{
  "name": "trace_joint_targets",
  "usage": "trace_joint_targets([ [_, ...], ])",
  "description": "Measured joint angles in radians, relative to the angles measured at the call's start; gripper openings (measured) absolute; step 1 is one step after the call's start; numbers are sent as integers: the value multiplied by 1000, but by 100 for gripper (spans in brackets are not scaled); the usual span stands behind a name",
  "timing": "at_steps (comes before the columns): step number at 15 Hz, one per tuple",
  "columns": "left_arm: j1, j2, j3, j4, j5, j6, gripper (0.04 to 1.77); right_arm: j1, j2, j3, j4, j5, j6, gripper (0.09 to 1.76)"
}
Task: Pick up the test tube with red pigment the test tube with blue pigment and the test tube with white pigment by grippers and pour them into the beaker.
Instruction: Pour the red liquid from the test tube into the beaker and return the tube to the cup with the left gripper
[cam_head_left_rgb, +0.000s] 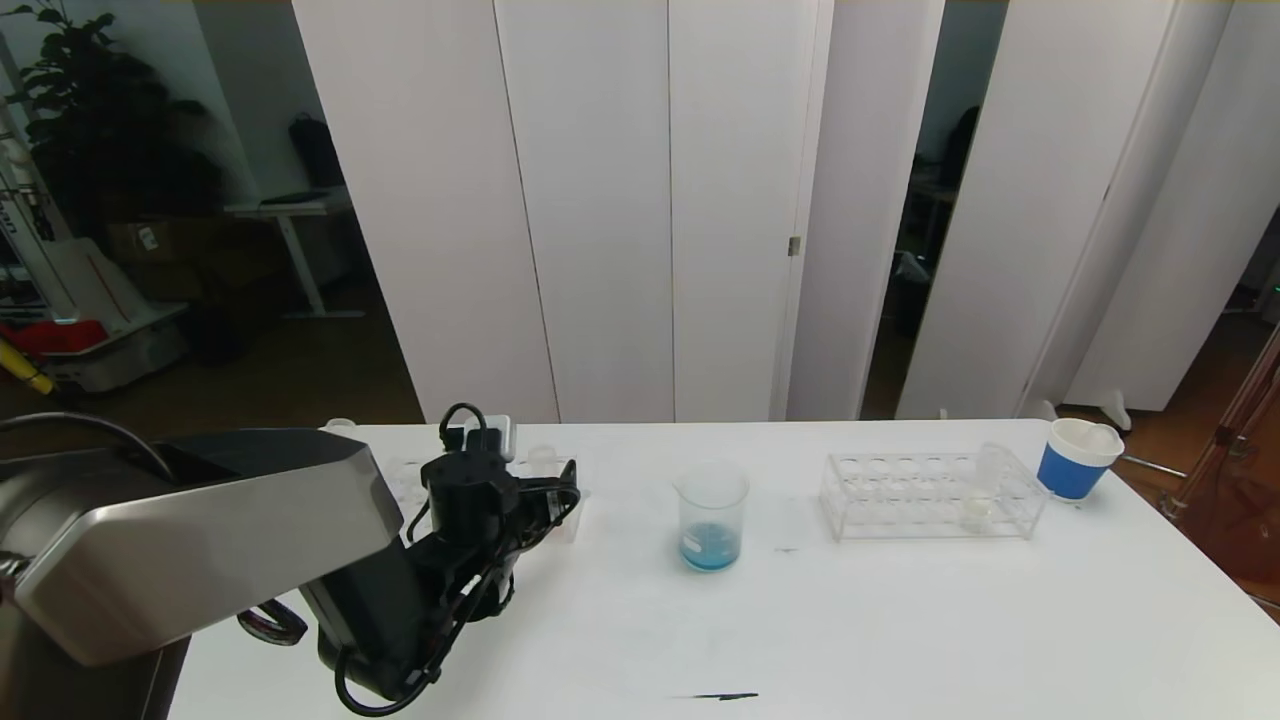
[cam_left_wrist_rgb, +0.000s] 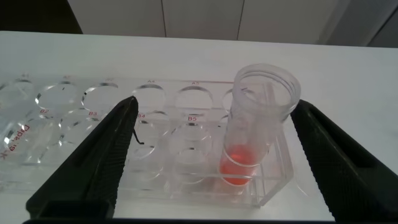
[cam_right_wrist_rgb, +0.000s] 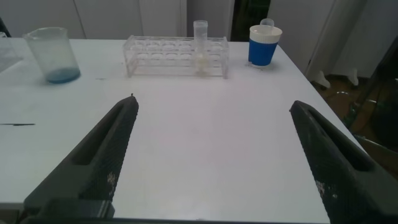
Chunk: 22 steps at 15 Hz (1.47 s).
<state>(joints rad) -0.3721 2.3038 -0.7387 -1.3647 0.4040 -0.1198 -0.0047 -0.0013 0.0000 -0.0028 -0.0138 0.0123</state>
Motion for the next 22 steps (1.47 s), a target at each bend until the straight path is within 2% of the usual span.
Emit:
trace_joint_targets([
  [5, 10, 31, -52, 2, 9, 1, 175, 0, 0, 0, 0, 0, 0, 175],
  [6, 12, 38, -62, 3, 16, 1, 167, 0, 0, 0, 0, 0, 0, 175],
  [7, 12, 43, -70, 8, 18, 2, 144, 0, 0, 0, 0, 0, 0, 175],
  [8, 10, 48, -79, 12, 13, 4, 108, 0, 0, 0, 0, 0, 0, 175],
  [9, 7, 51, -85, 13, 1, 6, 61, 0, 0, 0, 0, 0, 0, 175],
  [10, 7, 52, -88, 15, 0, 7, 45, 0, 0, 0, 0, 0, 0, 175],
  [12, 7, 56, -91, 15, 6, 11, 77, -1, 0, 0, 0, 1, 0, 175],
  [14, 4, 58, -94, 14, 7, 12, 59, 0, 0, 0, 0, 0, 0, 175],
  [22, -4, 53, -103, 22, 13, 26, 59, 0, 0, 0, 0, 0, 0, 175],
])
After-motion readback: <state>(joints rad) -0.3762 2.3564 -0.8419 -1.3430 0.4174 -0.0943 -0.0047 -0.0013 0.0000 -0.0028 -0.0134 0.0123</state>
